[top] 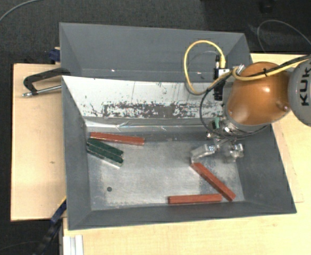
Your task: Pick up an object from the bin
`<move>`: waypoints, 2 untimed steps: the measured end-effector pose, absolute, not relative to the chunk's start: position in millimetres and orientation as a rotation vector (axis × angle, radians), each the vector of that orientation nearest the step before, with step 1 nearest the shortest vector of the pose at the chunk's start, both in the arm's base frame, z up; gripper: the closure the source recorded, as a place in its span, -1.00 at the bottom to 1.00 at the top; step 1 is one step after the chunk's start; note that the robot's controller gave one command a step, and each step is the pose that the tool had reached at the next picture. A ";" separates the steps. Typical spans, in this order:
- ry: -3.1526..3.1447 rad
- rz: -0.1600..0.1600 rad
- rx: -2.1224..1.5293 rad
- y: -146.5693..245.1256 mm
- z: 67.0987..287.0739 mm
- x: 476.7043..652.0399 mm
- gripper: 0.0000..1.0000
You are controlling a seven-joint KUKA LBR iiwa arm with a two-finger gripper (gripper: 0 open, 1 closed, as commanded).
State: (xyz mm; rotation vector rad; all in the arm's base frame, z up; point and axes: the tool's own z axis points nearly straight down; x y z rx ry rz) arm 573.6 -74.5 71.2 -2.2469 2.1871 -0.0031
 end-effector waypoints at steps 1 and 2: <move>1.935 0.003 -2.473 -6.5 76.9 527.3 -1.00; 1.933 -0.004 -2.470 -6.9 78.4 528.9 1.00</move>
Offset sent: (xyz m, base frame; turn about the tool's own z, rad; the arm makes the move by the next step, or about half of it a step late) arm -0.0467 0.0661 0.0051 -0.2181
